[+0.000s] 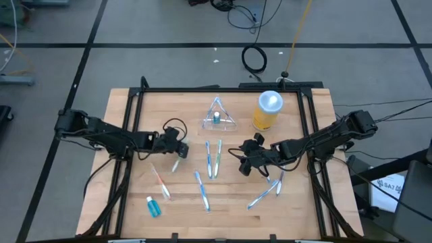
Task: Pick & Place toothbrushing station
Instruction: Put the green toothbrush into the left compartment of the transparent organizer, then put the blue mouthwash into the middle compartment of the transparent organizer
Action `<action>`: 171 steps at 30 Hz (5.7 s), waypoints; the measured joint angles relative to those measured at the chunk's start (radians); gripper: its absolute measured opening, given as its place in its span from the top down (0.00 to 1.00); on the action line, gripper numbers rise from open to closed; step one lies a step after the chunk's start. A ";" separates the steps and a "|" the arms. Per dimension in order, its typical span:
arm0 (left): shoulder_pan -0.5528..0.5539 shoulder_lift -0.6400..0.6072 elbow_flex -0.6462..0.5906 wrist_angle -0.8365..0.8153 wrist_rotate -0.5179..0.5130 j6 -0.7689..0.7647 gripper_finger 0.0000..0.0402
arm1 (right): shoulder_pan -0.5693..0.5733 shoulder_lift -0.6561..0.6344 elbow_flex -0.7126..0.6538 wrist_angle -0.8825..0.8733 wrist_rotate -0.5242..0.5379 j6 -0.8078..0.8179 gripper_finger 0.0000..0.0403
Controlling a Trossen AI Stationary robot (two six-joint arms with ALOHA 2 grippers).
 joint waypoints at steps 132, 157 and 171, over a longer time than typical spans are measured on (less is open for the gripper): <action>0.215 0.204 0.276 0.391 -0.179 0.814 0.56 | -0.022 -0.419 -0.139 -0.754 -0.156 0.883 0.51; 0.213 0.204 0.276 0.405 -0.179 0.799 0.56 | -0.122 -0.422 -0.505 -0.247 -0.134 0.980 0.51; 0.213 0.204 0.276 0.405 -0.179 0.798 0.56 | -0.124 -0.420 -0.507 -0.252 -0.146 0.929 0.64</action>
